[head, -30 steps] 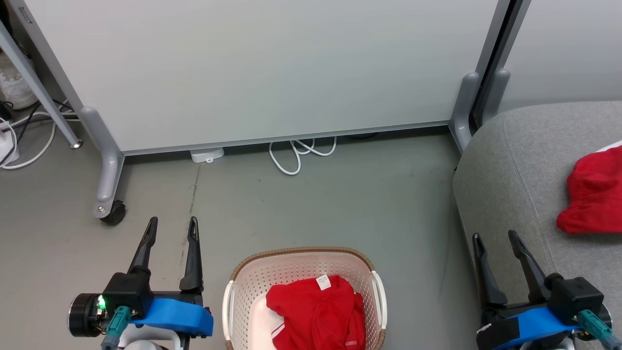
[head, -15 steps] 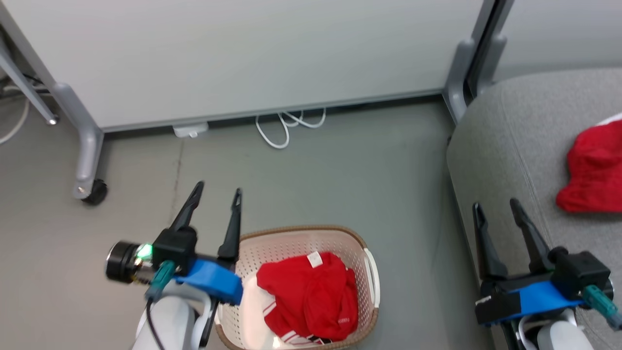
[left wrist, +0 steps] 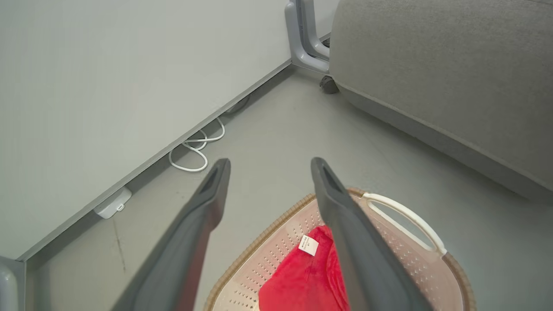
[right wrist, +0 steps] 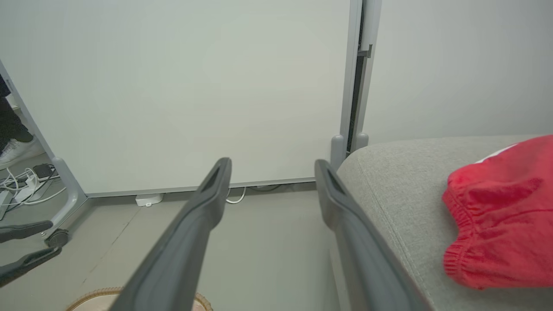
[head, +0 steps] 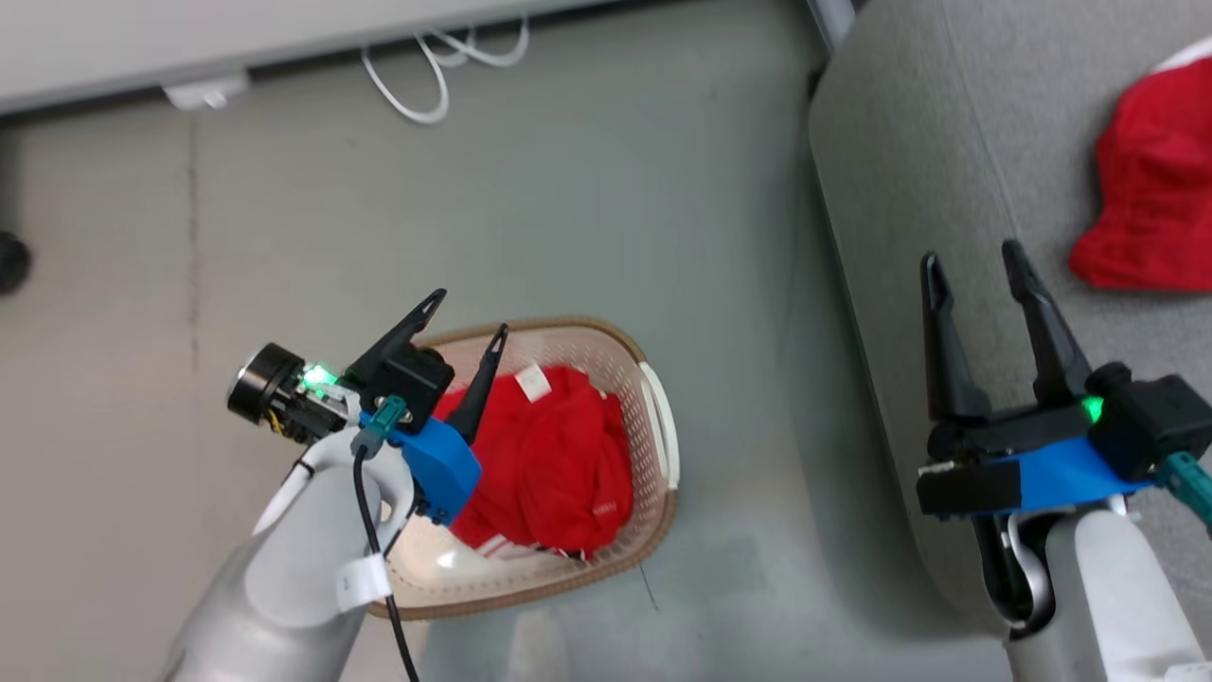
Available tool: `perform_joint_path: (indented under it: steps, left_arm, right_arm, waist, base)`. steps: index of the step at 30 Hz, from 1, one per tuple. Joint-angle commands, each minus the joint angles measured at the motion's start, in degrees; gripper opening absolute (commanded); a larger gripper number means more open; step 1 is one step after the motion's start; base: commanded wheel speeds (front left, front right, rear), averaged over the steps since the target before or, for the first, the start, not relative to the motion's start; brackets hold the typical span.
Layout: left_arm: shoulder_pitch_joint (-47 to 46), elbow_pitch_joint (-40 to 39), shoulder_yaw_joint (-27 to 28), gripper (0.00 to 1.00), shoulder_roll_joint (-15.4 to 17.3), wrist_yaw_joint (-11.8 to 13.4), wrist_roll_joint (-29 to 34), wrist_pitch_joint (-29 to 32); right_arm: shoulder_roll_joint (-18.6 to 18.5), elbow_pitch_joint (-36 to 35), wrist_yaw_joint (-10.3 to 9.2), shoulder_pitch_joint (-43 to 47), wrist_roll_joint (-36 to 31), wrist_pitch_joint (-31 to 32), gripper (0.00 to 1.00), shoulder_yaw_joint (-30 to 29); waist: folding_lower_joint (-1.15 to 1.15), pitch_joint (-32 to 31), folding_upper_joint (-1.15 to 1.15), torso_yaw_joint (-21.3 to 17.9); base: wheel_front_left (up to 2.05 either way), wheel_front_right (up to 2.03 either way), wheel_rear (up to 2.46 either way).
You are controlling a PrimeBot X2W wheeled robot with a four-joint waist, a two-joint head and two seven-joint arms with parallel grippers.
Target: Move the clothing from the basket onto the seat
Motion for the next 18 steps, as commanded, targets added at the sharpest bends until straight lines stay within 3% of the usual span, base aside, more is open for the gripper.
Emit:
perform_joint_path:
  steps: [1, 11, 18]
  left_arm:
    - [-2.37, 2.21, -1.84, 1.0, 0.93, -0.04, -0.59, -0.15]
    - [-12.38, 17.32, -15.85, 1.0, 1.19, -0.04, -3.73, 2.24]
    - [-17.04, 23.69, -24.87, 1.0, 0.21, -0.04, -9.57, 8.84]
  right_arm:
    - [0.2, -0.57, 0.01, -1.73, 0.04, -0.21, 1.0, 0.24]
    - [0.66, -2.76, 0.01, -6.71, -0.02, -0.21, 1.0, 1.12]
    - [0.76, -4.3, 0.01, -9.36, -0.1, -0.21, 1.0, 1.77]
  waist:
    - [-0.01, 6.02, 0.0, -3.35]
    - [-0.01, 15.93, 0.0, -5.77]
    - [-0.01, 22.33, 0.0, -6.71]
  base:
    - [0.0, 0.0, 0.0]
    - [0.0, 0.0, 0.0]
    - [0.0, 0.0, 0.0]
